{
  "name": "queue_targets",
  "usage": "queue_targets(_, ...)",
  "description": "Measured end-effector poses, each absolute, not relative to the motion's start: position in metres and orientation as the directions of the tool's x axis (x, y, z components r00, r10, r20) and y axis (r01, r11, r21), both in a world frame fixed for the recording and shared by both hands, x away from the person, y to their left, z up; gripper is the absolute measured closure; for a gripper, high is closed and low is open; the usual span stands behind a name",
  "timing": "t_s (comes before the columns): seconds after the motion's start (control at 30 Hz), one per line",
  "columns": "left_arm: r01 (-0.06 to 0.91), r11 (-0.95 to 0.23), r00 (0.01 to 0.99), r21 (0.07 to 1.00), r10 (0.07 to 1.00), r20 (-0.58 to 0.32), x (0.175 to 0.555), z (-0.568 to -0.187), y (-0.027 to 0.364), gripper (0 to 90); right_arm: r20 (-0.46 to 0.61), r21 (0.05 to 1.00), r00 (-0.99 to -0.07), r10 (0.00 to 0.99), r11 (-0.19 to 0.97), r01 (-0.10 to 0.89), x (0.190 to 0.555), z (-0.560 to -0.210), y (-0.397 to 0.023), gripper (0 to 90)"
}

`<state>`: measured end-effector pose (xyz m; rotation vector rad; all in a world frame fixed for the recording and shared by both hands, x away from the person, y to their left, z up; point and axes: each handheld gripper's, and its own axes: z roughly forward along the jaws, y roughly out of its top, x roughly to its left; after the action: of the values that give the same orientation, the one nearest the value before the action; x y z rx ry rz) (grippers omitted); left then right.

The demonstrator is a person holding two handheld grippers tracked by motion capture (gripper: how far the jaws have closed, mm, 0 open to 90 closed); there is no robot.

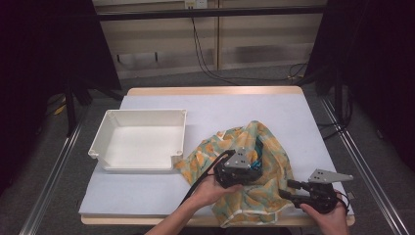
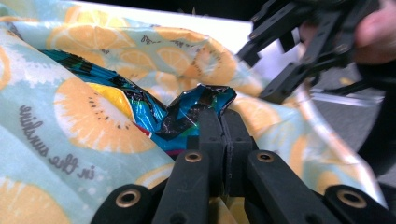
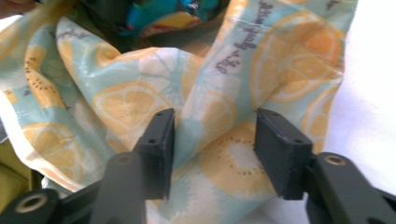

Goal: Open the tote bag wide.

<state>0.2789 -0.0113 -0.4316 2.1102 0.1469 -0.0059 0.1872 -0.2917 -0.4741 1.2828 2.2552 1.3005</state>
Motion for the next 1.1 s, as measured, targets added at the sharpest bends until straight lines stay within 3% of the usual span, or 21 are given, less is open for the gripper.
queue_targets(0.2, 0.096, -0.489, 0.994, 0.867, 0.092, -0.058, 0.277, -0.416, -0.005, 88.7, 0.162, 0.812, -0.62, 0.768, 0.253, 0.526, 0.196, -0.45, -0.287, 39.5)
queue_targets(0.43, 0.101, -0.473, 0.994, 0.875, 0.081, -0.071, 0.275, -0.408, 0.001, 88.8, 0.099, 0.845, -0.612, 0.785, 0.258, 0.467, 0.223, -0.421, -0.289, 38.5)
queue_targets(0.57, 0.098, -0.454, 0.995, 0.886, 0.074, -0.072, 0.274, -0.407, 0.002, 88.9, 0.114, 0.848, -0.604, 0.789, 0.24, 0.473, 0.244, -0.413, -0.293, 40.5)
queue_targets(0.63, 0.098, -0.463, 0.995, 0.881, 0.076, -0.07, 0.272, -0.406, 0.002, 88.9, 0.112, 0.847, -0.605, 0.789, 0.242, 0.473, 0.254, -0.413, -0.29, 47.4)
queue_targets(0.7, 0.092, -0.462, 0.995, 0.882, 0.069, -0.067, 0.272, -0.406, 0.002, 88.8, 0.12, 0.852, -0.612, 0.782, 0.236, 0.468, 0.264, -0.413, -0.289, 66.4)
queue_targets(0.77, 0.092, -0.458, 0.995, 0.884, 0.069, -0.068, 0.272, -0.406, 0.003, 88.9, 0.125, 0.858, -0.619, 0.775, 0.229, 0.46, 0.268, -0.412, -0.29, 71.2)
queue_targets(0.83, 0.086, -0.455, 0.996, 0.886, 0.063, -0.065, 0.272, -0.405, 0.005, 88.9, 0.14, 0.872, -0.624, 0.769, 0.203, 0.446, 0.277, -0.411, -0.291, 86.7)
queue_targets(1.1, 0.071, -0.452, 0.997, 0.889, 0.051, -0.054, 0.27, -0.401, 0.008, 89.2, 0.182, 0.872, -0.574, 0.799, 0.139, 0.47, 0.297, -0.424, -0.294, 90.0)
